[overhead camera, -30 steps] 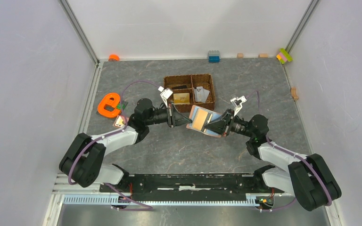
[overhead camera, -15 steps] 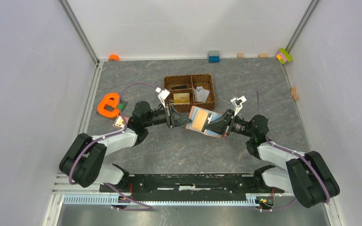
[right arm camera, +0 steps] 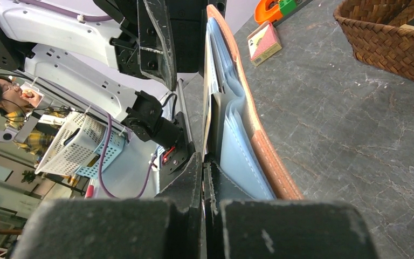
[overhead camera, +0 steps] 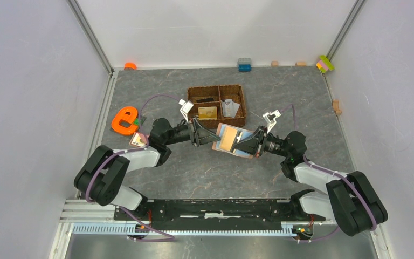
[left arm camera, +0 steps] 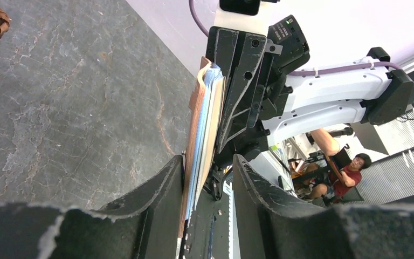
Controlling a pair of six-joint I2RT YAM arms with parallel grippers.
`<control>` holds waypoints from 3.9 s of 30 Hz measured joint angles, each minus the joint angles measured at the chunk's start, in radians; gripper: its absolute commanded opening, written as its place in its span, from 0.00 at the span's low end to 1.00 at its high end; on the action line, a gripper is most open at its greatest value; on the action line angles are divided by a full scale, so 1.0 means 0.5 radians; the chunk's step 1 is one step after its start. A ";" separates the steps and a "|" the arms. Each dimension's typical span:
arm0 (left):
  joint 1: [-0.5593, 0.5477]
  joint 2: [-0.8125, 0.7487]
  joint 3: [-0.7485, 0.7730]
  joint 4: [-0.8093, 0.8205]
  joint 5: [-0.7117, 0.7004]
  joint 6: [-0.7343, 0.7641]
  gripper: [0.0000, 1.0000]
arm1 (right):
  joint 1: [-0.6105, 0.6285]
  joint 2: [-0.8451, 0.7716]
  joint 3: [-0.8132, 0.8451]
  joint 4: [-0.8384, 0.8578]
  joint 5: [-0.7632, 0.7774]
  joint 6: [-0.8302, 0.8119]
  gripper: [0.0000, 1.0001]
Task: Take the credit cards out of the card holder
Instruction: Remove the credit card from the card holder, then place the credit card in the storage box.
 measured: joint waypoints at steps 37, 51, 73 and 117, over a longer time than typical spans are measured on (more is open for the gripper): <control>0.053 -1.191 -0.193 -1.319 -1.160 0.497 0.02 | -0.054 -0.094 0.080 -0.815 0.345 -0.498 0.00; 0.053 -1.913 -0.349 -1.769 -1.982 0.489 0.02 | 0.587 -0.063 0.815 -1.619 1.553 -1.215 0.00; 0.053 -2.325 -0.423 -2.267 -2.768 0.109 0.02 | 0.915 0.763 1.678 -1.917 2.255 -2.419 0.00; 0.053 -2.342 -0.436 -2.326 -2.885 0.021 0.02 | 1.210 1.735 2.450 -2.289 3.157 -3.400 0.48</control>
